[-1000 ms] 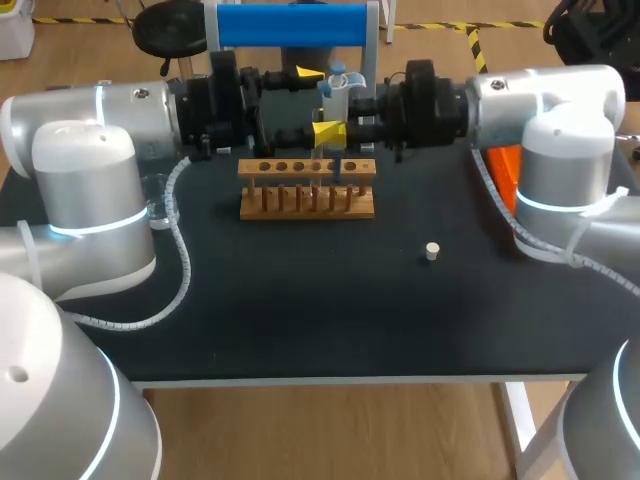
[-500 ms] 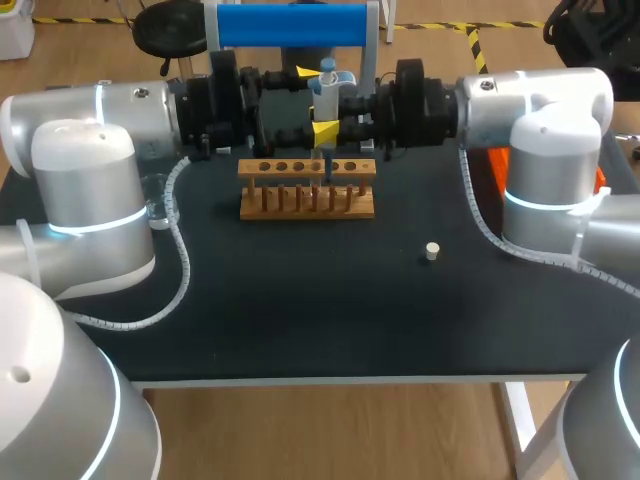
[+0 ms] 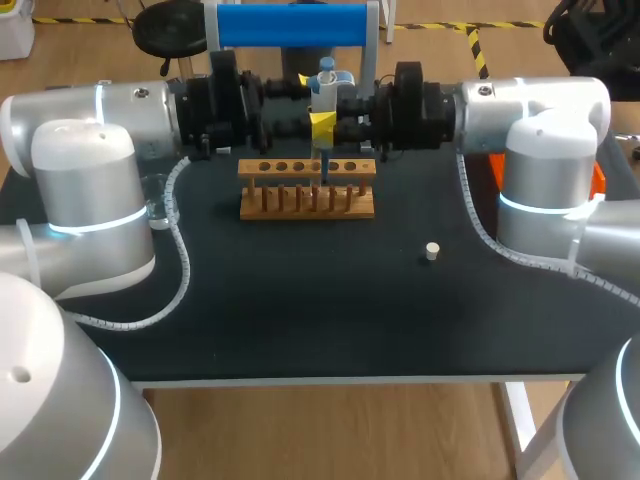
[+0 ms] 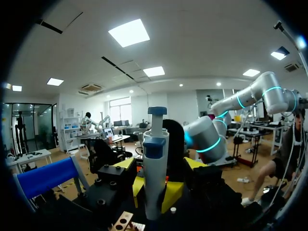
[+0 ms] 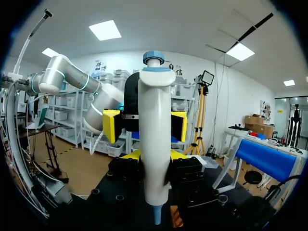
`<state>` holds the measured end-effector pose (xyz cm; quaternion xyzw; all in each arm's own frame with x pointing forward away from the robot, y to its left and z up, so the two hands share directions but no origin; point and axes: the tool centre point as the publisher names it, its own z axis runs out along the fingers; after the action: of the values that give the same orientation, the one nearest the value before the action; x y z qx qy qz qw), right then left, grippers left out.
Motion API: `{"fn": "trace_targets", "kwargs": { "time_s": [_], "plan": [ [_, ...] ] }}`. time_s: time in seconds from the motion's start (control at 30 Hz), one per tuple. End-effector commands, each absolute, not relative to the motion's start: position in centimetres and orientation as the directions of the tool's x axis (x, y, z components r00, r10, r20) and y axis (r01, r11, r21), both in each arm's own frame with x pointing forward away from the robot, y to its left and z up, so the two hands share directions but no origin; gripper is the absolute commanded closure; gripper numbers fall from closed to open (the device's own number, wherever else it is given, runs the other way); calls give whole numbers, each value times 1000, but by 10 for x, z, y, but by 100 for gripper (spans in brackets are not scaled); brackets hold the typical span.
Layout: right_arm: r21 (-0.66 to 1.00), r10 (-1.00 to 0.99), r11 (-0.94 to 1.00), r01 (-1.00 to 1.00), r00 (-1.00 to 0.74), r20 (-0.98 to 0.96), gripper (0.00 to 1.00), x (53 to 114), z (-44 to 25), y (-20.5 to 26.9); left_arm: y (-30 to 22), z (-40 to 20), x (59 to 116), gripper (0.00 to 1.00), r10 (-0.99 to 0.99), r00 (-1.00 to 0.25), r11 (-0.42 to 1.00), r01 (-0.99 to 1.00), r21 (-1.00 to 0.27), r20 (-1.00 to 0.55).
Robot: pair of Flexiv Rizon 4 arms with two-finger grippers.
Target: Invert the test tube, pick up the pipette, mount the tip to pipette, aspirate from beaker and dispense into the tube, eject the tip, return the pipette, and cap with the stopper.
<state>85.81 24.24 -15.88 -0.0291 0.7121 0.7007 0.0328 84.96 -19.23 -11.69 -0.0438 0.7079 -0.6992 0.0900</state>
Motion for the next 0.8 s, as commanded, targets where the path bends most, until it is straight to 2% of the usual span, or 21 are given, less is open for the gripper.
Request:
{"fn": "trace_targets", "kwargs": {
  "time_s": [0.03, 0.23, 0.27, 0.33, 0.37, 0.6, 0.63, 0.67, 0.7, 0.8],
  "plan": [
    [996, 7, 17, -87, -996, -87, 100, 858, -159, 243, -193, -118, 849, 64, -189, -980, 15, 66, -998, -67],
    [996, 6, 20, -87, -996, -87, 100, 858, -158, 243, -193, -118, 849, 72, -189, -980, 15, 66, -998, -67],
    [996, 4, 21, -87, -996, -87, 100, 858, -158, 244, -193, -118, 849, 82, -189, -980, 15, 66, -998, -67],
    [996, 2, 22, -88, -996, -88, 100, 858, -158, 244, -193, -118, 849, 89, -189, -980, 15, 66, -998, -67],
    [996, 1, 22, -89, -996, -89, 100, 858, -158, 244, -193, -118, 849, 100, -189, -980, 15, 66, -998, -67],
    [995, -2, 36, -94, -996, -94, 100, 857, -158, 244, -193, -118, 849, 100, -189, -980, 15, 66, -998, -67],
    [994, -1, 41, -97, -995, -97, 95, 857, -158, 243, -193, -118, 849, 100, -189, -980, 15, 66, -998, -67],
    [994, 3, 44, -96, -995, -96, 53, 857, -159, 243, -193, -118, 849, 100, -189, -980, 15, 66, -998, -67],
    [995, 2, 44, -94, -996, -95, 0, 857, -159, 242, -193, -118, 849, 100, -189, -980, 15, 66, -998, -67],
    [994, -3, 46, -98, -995, -98, 0, 857, -158, 241, -193, -118, 849, 100, -189, -980, 15, 66, -998, -67]
  ]
}}
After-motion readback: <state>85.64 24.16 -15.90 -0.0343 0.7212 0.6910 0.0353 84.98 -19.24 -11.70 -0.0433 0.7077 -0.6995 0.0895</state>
